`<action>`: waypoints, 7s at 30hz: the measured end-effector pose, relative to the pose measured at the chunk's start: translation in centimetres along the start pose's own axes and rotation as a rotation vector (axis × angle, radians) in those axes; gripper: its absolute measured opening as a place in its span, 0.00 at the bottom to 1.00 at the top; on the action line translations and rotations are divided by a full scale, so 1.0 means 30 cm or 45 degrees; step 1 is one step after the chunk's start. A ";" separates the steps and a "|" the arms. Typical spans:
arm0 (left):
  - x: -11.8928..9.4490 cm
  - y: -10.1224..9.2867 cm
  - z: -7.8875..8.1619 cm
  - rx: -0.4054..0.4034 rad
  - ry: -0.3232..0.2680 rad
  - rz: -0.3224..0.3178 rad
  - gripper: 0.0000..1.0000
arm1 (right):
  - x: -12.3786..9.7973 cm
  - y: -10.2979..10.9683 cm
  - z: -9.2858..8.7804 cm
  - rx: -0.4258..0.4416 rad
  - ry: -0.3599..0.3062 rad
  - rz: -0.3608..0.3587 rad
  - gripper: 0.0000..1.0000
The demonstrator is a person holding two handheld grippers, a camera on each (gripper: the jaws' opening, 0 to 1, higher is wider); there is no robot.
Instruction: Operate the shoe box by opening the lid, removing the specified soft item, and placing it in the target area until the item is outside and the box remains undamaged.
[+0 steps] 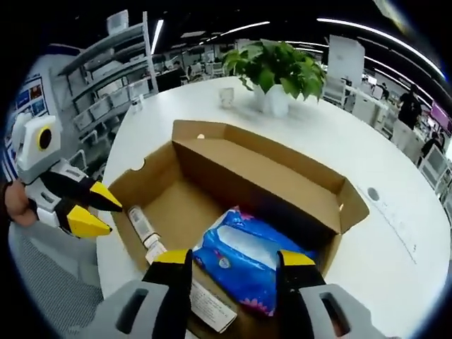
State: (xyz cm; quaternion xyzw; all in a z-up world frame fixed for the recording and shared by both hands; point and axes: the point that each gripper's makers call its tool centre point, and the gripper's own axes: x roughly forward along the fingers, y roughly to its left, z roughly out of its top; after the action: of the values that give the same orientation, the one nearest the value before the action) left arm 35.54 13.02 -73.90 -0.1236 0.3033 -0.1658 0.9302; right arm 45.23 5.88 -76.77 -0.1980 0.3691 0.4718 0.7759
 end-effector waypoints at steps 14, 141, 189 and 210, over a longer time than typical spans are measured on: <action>0.002 0.011 -0.004 -0.011 0.000 0.007 0.20 | 0.058 -0.004 -0.019 -0.114 0.112 0.024 0.58; -0.008 0.006 -0.008 0.103 0.015 0.035 0.24 | -0.253 -0.058 0.054 -0.187 -0.045 -0.179 0.33; -0.008 0.006 -0.017 0.172 0.034 0.052 0.25 | -0.792 -0.378 -0.687 -0.029 0.282 -0.478 0.34; -0.019 0.035 -0.011 0.200 0.031 0.106 0.25 | -0.826 -0.487 -0.864 -0.068 0.394 -0.439 0.35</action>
State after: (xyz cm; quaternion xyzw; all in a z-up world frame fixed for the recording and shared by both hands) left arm 35.16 14.15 -74.21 -0.0357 0.3055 -0.1516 0.9394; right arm 41.07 -32.60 -75.38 -0.3487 0.4317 0.3057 0.7737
